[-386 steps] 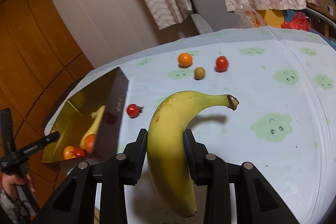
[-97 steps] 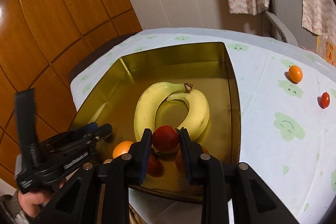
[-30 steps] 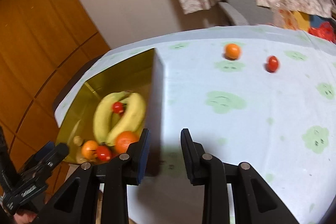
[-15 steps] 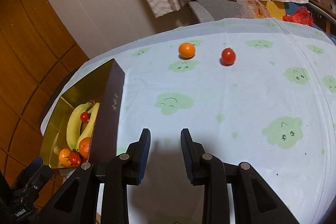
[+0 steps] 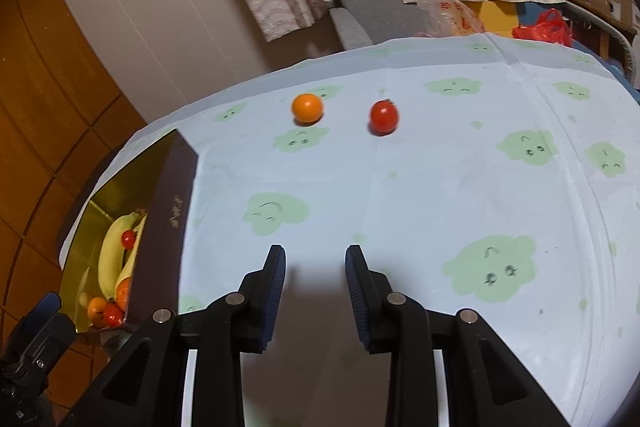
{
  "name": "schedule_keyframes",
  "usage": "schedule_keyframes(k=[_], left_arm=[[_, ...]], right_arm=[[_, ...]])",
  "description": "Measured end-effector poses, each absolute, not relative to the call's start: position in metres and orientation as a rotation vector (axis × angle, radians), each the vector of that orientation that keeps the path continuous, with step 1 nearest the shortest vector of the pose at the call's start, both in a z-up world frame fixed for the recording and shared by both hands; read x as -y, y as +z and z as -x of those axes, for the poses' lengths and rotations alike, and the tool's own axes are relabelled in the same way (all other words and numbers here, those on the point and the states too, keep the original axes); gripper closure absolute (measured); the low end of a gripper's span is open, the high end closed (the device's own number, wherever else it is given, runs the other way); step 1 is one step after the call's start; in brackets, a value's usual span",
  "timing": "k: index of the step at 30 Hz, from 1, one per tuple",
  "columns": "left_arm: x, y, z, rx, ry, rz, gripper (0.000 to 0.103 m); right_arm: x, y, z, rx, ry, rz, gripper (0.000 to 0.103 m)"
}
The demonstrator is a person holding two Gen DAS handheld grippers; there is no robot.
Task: Organize fruits
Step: 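Move the right gripper to the red cherry tomato on the cloth and grasp it, then grasp the mandarin on the cloth with the left gripper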
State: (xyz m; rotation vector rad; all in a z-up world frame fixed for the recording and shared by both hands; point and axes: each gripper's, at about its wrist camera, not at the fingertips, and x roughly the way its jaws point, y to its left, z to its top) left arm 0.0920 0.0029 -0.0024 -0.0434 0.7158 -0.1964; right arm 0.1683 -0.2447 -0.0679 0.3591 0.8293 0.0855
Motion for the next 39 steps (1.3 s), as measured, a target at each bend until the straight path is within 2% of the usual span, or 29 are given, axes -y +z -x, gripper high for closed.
schedule_keyframes(k=[15, 32, 35, 37, 39], left_arm=[[0.049, -0.004, -0.125, -0.752, -0.26, 0.005, 0.0], [0.053, -0.008, -0.149, -0.791, -0.254, 0.015, 0.0], [0.052, -0.008, -0.152, -0.798, -0.24, 0.02, 0.0], [0.052, -0.009, -0.154, -0.799, -0.236, 0.027, 0.0], [0.054, -0.009, -0.156, -0.806, -0.229, 0.032, 0.0]], right_arm=[[0.28, -0.084, -0.206, -0.863, -0.005, -0.306, 0.067], [0.291, -0.088, -0.323, -0.875, 0.002, -0.189, 0.064], [0.293, -0.092, -0.324, -0.866, 0.019, -0.203, 0.068], [0.296, -0.091, -0.322, -0.852, 0.038, -0.228, 0.074], [0.297, -0.092, -0.321, -0.853, 0.044, -0.229, 0.074]])
